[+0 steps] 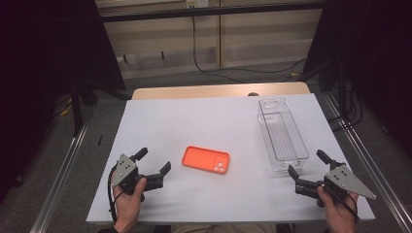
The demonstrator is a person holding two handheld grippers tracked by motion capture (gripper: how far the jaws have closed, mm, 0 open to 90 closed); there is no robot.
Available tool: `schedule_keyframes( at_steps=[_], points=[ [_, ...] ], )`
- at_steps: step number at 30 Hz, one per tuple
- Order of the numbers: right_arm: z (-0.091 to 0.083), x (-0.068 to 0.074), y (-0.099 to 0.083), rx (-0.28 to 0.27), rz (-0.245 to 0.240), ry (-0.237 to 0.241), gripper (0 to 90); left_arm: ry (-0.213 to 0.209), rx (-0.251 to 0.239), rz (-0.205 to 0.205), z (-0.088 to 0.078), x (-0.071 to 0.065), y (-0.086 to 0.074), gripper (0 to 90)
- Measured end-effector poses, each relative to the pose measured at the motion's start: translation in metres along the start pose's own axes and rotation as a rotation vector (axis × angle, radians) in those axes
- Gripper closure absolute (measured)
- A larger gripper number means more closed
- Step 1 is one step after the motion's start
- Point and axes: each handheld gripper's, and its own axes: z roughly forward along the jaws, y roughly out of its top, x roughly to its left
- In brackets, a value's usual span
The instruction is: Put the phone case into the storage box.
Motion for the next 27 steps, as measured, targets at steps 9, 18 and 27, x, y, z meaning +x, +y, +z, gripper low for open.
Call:
schedule_keyframes(
  at_steps=[9, 18, 27],
  points=[
    [0.000, 0.000, 0.000, 0.000, 0.001, 0.004, 0.0, -0.031, 0.010, 0.005, 0.009, -0.007, 0.005, 2.2],
    [0.000, 0.001, 0.000, -0.002, -0.001, 0.006, 0.0, -0.074, -0.026, 0.025, 0.020, -0.017, 0.015, 1.5],
    [0.000, 0.001, 0.000, -0.005, -0.002, 0.009, 0.0, -0.089, -0.004, 0.042, 0.041, -0.015, 0.013, 1.6]
  ],
)
